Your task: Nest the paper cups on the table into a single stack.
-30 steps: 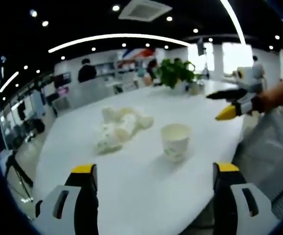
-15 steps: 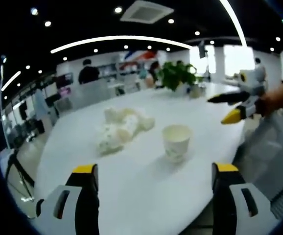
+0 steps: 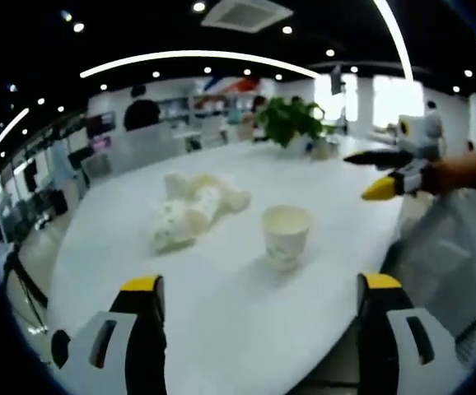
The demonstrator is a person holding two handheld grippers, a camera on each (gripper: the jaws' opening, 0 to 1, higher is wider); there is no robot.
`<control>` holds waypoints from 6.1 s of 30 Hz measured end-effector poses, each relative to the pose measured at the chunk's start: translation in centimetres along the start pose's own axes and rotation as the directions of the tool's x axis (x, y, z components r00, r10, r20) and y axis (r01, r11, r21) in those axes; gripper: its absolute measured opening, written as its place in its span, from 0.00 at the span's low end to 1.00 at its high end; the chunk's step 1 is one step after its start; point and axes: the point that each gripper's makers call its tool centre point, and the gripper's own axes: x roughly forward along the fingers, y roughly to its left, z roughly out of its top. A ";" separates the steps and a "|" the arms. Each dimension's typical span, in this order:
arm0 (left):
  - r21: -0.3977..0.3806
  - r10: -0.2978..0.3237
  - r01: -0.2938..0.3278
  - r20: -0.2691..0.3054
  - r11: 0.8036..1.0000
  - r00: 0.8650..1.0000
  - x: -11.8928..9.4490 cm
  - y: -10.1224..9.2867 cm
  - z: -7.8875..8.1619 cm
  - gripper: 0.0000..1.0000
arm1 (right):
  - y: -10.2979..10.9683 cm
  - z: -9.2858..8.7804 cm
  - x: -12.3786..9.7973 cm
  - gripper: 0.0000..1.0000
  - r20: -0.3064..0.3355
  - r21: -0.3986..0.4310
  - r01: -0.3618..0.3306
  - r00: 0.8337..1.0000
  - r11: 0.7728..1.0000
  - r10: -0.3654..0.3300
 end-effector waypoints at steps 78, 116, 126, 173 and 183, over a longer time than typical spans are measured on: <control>0.533 -0.144 0.387 -0.440 0.753 0.886 18.3 14.0 0.4 0.60 | 0.0 -1.7 0.5 0.96 -0.074 -0.039 -0.015 0.997 0.999 0.012; 0.493 -0.158 0.406 -0.469 0.770 0.869 20.0 13.6 0.0 0.40 | 0.0 -2.1 0.6 0.93 -0.095 -0.042 -0.020 0.995 0.999 0.016; 0.461 -0.164 0.398 -0.467 0.793 0.869 19.1 14.5 0.3 0.39 | -0.1 -1.9 0.7 0.92 -0.090 -0.044 -0.017 0.996 0.999 0.013; -0.082 -0.132 0.153 0.213 0.985 0.968 16.7 15.5 16.2 0.36 | 0.3 -1.7 0.7 0.92 -0.088 -0.083 -0.039 0.996 0.996 0.032; -0.185 -0.084 0.152 0.331 0.971 0.940 15.5 15.0 18.8 0.35 | 0.2 -1.6 0.7 0.92 -0.082 -0.087 -0.032 0.996 0.996 0.024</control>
